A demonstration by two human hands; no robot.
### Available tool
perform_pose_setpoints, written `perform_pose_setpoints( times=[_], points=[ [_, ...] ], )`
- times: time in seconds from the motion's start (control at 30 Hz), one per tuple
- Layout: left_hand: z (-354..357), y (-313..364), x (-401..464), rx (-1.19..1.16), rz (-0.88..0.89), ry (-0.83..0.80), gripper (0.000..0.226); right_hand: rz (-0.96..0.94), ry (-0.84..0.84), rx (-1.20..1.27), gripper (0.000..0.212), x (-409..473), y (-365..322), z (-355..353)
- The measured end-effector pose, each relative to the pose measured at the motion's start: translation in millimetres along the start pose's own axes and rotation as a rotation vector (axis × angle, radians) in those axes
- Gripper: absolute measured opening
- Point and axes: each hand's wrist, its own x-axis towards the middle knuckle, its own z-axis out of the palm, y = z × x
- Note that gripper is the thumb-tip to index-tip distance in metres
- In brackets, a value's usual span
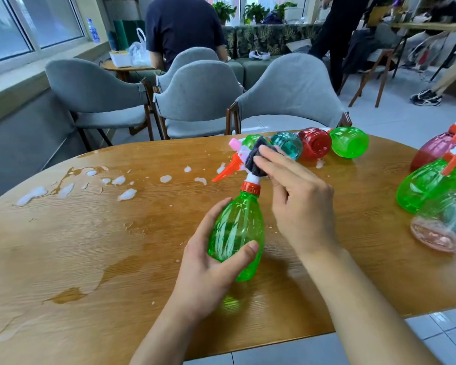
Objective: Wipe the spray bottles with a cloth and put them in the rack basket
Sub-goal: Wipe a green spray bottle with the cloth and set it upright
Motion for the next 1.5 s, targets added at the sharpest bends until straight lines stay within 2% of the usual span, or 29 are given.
perform_pose_setpoints(
  times=[0.07,0.17,0.23,0.33,0.5,0.6,0.77,0.87,0.97,1.03,1.1,1.17,1.27,1.4,1.5],
  points=[
    [-1.3,0.6,1.0,-0.027,-0.015,-0.002,0.078,0.103,-0.015,0.105,0.040,2.0,3.2,-0.8],
    [-2.1,0.3,0.5,-0.035,-0.032,-0.061,0.080,0.384,0.064,0.398,0.036,13.5,11.5,-6.3],
    [0.3,1.1,-1.1,-0.038,-0.038,-0.113,0.079,0.442,0.050,0.545,0.037,21.6,15.1,-12.8],
    [3.4,1.9,-1.7,-0.064,-0.043,-0.132,0.077,0.382,-0.106,0.601,0.040,25.0,14.6,-18.0],
    [-3.5,2.7,0.4,-0.143,-0.037,-0.012,0.072,0.402,-0.289,0.561,0.041,21.5,22.0,-23.2],
    [-4.8,3.0,0.1,-0.172,-0.052,0.004,0.070,0.423,-0.384,0.496,0.045,23.0,28.5,-35.9],
    [3.7,6.1,1.6,-0.158,-0.056,-0.036,0.073,0.387,-0.122,0.469,0.041,21.2,23.8,-29.5],
    [6.6,9.7,1.5,-0.191,-0.067,-0.027,0.073,0.349,-0.159,0.534,0.039,18.6,19.3,-22.2],
    [5.0,15.1,2.2,-0.237,-0.092,0.042,0.067,0.348,-0.215,0.411,0.036,16.4,25.7,-24.2],
    [4.2,21.2,3.3,-0.274,-0.116,0.122,0.068,0.324,-0.155,0.354,0.037,13.4,22.9,-29.2],
    [1.3,29.7,3.8,-0.326,-0.131,0.209,0.065,0.270,-0.087,0.393,0.038,10.0,9.2,-36.3],
    [-3.0,38.5,2.4,-0.360,-0.136,0.254,0.061,0.223,-0.154,0.494,0.039,4.0,-13.5,-44.2],
    [-7.9,53.3,-3.1,-0.361,-0.134,0.229,0.061,0.184,-0.347,0.570,0.041,-9.8,-42.4,-49.4],
    [-14.5,76.8,-19.7,-0.344,-0.096,0.166,0.068,0.237,-0.280,0.532,0.040,-11.1,-52.7,-54.6],
    [-13.8,93.3,-39.1,-0.224,-0.015,0.067,0.081,0.287,-0.258,0.550,0.038,-4.0,-64.4,-67.7]
  ],
)
